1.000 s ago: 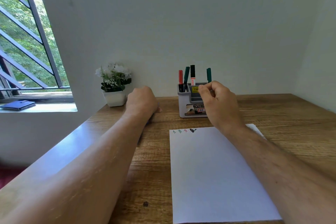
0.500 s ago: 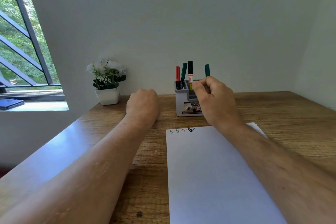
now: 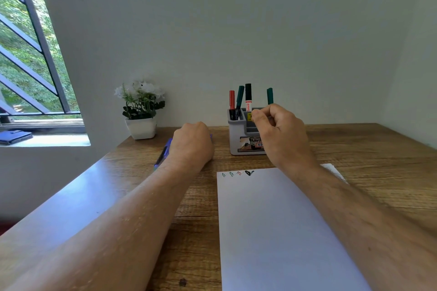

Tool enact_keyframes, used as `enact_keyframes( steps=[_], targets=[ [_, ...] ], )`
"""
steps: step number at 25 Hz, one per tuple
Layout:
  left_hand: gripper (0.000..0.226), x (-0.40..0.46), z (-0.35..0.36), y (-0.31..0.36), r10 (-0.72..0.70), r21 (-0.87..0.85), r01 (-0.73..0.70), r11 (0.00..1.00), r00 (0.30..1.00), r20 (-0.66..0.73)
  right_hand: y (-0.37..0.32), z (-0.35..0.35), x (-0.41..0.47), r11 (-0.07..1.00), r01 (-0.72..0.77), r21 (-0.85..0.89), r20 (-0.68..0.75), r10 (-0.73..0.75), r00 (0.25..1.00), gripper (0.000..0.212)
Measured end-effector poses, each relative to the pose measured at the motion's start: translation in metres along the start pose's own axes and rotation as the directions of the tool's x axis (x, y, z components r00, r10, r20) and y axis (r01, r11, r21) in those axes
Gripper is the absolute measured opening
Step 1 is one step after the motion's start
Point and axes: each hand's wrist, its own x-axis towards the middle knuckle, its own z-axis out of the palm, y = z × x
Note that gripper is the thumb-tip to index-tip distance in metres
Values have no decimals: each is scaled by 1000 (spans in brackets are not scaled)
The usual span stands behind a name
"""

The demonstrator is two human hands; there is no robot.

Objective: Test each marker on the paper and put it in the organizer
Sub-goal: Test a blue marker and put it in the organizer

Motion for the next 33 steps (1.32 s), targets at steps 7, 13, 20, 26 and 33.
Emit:
enact_keyframes(
  steps=[7,13,20,26,33],
  targets=[
    [21,-4,-13,8,-62,-622,-69,780,980,-187,0,-1,-1,1000,20,-19,-7,-20,1000,26],
    [22,-25,-25,29,48,-965,-182,189,983,-176,-3,-2,-2,996,93,-12,-39,-93,995,24],
    [24,-42,-22,44,240,-955,-262,140,944,-224,-18,-8,0,958,30,286,-28,-23,999,44],
    [10,-43,-23,43,188,-947,-285,147,948,-256,-17,-9,2,951,43,306,-94,-14,995,29],
    [23,-34,-28,37,33,-969,-246,5,969,-246,-11,-7,-2,982,167,90,-36,-164,986,30]
  ],
)
